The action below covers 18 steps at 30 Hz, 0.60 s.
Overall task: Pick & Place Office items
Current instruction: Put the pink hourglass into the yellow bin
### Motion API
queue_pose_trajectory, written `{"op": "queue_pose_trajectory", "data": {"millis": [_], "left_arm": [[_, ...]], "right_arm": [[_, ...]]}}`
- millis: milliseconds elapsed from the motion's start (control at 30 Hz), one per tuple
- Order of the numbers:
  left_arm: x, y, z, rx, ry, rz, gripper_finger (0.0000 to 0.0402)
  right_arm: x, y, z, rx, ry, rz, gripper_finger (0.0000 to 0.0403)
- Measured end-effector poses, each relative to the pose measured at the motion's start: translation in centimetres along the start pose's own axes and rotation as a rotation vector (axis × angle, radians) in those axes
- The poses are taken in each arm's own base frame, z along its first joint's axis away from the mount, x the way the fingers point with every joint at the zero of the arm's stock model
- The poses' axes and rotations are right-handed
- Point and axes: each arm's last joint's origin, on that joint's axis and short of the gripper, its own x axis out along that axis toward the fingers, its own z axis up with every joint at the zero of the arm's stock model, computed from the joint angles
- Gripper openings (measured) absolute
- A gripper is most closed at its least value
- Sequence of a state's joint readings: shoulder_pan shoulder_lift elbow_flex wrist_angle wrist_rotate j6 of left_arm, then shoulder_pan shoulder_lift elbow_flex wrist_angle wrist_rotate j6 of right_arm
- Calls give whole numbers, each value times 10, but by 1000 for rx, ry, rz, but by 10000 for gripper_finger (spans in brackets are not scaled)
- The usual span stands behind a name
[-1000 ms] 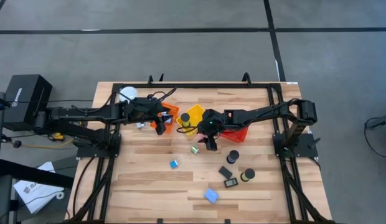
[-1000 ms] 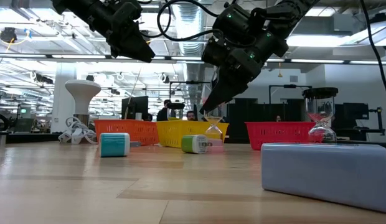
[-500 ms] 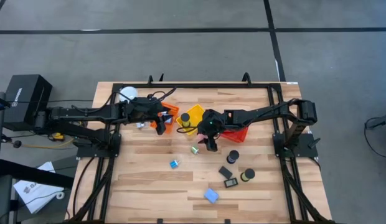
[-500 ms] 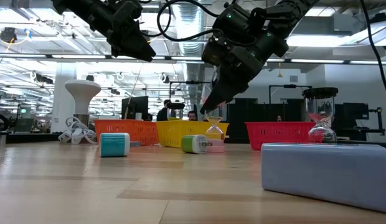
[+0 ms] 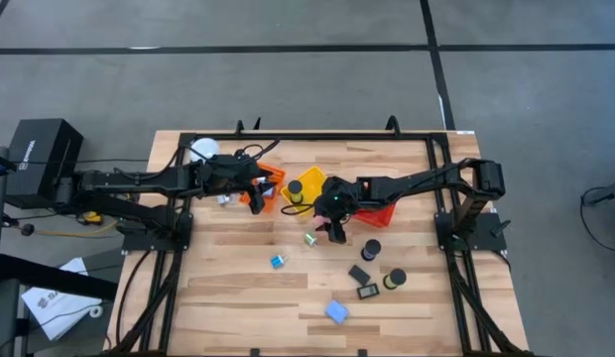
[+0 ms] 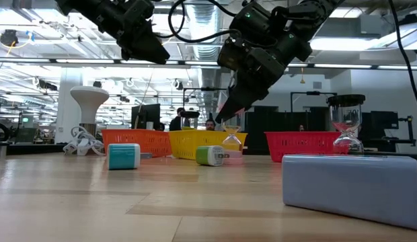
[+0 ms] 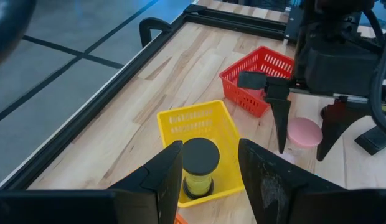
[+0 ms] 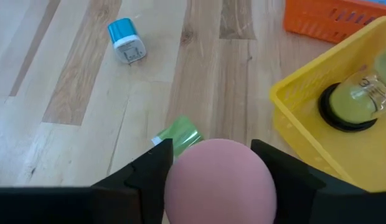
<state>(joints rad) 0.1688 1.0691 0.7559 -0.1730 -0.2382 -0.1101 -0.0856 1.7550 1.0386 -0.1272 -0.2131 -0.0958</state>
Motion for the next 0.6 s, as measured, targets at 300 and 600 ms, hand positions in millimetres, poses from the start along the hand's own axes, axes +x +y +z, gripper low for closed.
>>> {"op": "queue_pose_trajectory", "data": {"millis": [300,600], "left_arm": [[0,0,2,-4,-16,-2,150],[0,0,2,-6,-23,-3,150]], "right_arm": [[0,-1,0,11,1,-2,219],[-1,-3,-1,36,2,-6,186]]}}
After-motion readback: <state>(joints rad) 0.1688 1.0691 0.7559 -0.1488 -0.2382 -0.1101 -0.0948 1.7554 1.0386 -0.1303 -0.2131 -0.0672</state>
